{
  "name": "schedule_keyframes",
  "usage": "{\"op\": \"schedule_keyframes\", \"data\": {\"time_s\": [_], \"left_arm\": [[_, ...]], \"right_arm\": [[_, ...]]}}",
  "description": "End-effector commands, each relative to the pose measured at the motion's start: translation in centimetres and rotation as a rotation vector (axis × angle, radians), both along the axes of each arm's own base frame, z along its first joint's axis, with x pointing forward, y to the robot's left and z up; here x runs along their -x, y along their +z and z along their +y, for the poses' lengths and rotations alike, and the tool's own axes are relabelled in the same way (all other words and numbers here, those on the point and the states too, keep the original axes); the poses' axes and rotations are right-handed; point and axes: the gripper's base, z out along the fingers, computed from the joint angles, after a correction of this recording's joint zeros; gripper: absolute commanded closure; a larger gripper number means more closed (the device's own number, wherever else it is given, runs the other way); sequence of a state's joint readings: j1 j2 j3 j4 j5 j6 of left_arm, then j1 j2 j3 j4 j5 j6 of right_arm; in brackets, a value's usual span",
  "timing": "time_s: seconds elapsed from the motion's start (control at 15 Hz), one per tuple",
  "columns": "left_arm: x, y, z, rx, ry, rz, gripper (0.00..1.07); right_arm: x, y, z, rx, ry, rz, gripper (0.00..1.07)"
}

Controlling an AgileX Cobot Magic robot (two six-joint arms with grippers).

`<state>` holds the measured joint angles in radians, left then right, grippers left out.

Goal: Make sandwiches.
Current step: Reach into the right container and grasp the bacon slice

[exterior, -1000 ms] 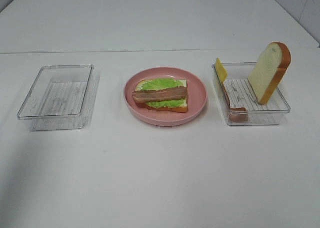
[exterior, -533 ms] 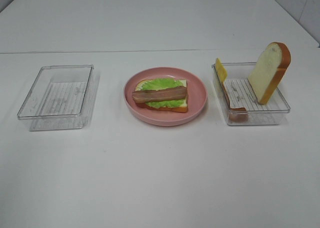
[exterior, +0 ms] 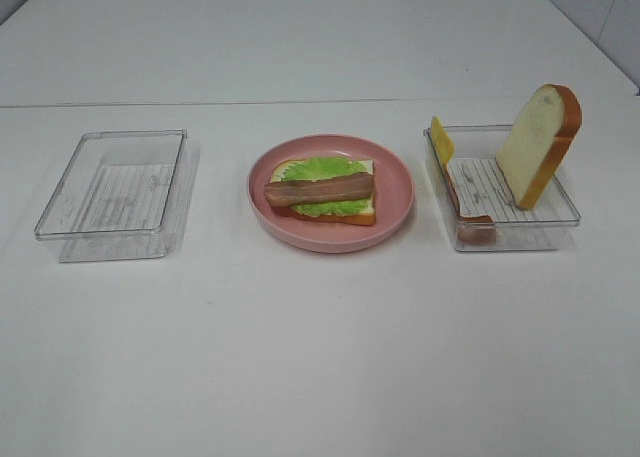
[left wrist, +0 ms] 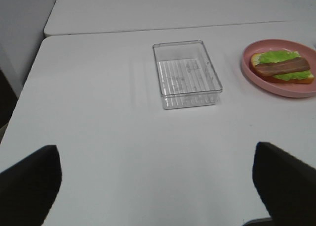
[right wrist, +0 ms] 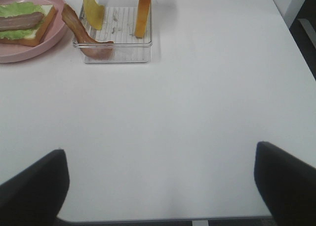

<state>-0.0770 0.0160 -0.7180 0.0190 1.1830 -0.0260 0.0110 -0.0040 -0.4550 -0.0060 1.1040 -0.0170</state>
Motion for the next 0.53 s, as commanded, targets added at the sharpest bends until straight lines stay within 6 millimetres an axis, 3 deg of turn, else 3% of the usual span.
{"op": "schedule_keyframes", "data": {"time_s": [0.07,0.2,0.53], "left_arm": [[-0.9,-1.8,-0.6,-0.004,-0.059,-0.023,0.06],[-2.3,-4.0,-0.9,0.018,-0.078,0.040,0.06],[-2.5,-4.3,-1.0,0.017,-0.087,0.052,0.06]], "right_arm": [[0.3,-0.1,0.0,0.004,-0.003,-0.027,0.08],[0.3,-0.1,0.0,0.004,-0.003,-0.026,0.08],[0.2,-0.1,0.0,0.004,-0.003,-0.023,0.08]]}}
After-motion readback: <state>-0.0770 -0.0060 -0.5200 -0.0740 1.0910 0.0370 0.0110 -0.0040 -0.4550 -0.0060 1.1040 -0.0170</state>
